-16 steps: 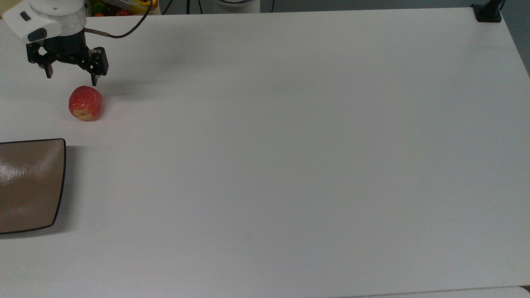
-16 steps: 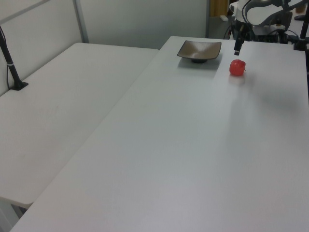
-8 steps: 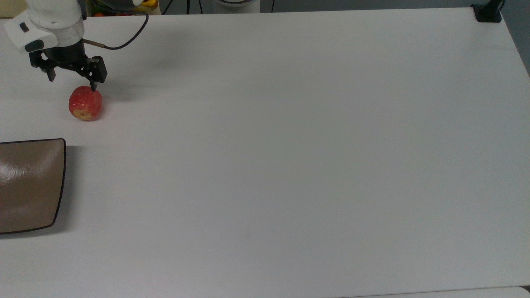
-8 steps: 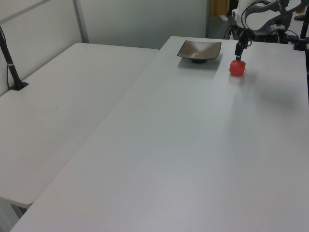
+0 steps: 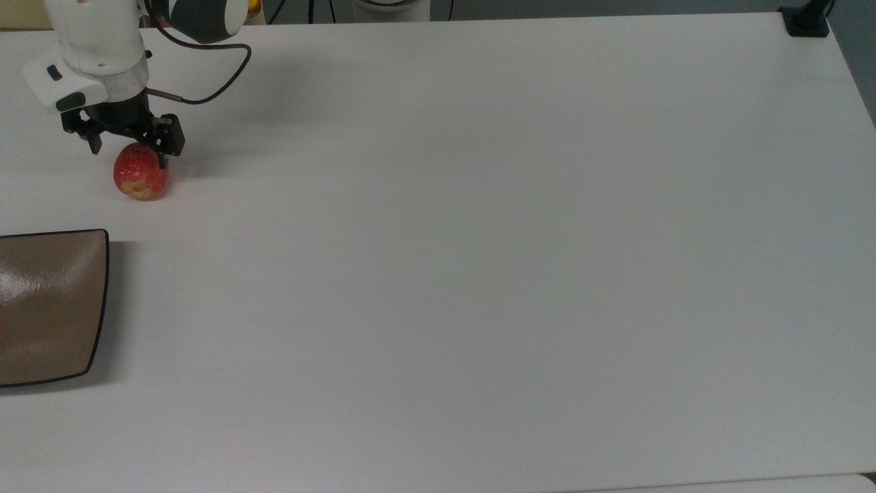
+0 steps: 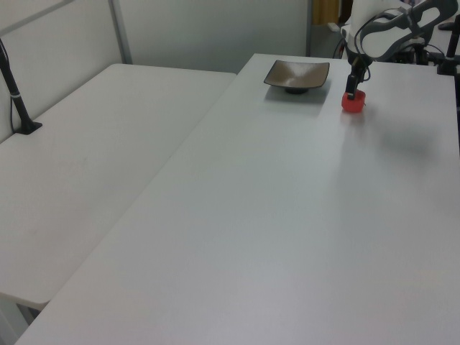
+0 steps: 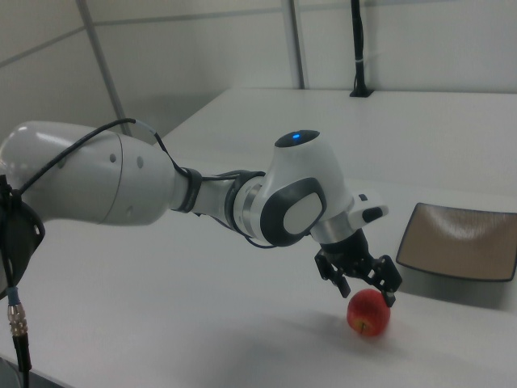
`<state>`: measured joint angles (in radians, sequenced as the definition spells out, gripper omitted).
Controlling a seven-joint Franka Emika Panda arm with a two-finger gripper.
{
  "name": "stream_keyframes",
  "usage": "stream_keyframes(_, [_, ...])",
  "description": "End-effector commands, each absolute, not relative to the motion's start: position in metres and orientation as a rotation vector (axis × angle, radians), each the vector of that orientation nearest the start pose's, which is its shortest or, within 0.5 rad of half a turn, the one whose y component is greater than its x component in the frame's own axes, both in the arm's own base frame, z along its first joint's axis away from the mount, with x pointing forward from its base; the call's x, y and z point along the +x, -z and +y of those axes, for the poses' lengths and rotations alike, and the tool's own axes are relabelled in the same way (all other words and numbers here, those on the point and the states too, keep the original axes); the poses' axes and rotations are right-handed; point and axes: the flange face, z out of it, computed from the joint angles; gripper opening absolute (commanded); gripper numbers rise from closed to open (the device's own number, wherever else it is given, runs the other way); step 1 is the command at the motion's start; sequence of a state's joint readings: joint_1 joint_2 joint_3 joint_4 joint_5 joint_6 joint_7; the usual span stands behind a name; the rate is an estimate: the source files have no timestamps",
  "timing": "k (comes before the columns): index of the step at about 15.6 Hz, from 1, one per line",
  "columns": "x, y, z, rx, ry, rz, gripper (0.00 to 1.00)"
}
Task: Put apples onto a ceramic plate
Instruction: 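Close the gripper around the red apple, then lift the apple and carry it over the brown plate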
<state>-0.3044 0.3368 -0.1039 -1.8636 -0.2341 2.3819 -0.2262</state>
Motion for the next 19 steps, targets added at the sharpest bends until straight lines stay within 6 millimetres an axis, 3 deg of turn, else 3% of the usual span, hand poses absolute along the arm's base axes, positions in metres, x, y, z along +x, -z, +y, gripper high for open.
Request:
stream_keyframes(1, [0.602,-0.346,-0.252,-3.390,0.220,0.044,0.98])
stream_keyframes(2, [0.603,-0.346,-0.252,-3.390,0.221,0.044,0.68])
stream_keyframes(3, [0.603,-0.345,-0.251,-3.388,0.222,0.046,0.48])
stream_keyframes(9, [0.603,-0.350,-0.252,-3.385,0.235,0.071,0.46])
stream_keyframes(12, [0.599,-0.385,-0.244,-3.375,0.314,0.186,0.46])
stream_keyframes(15, [0.597,-0.407,-0.259,-3.354,0.391,0.295,0.46])
stream_keyframes(19, [0.593,-0.435,-0.263,-3.306,0.480,0.371,0.46])
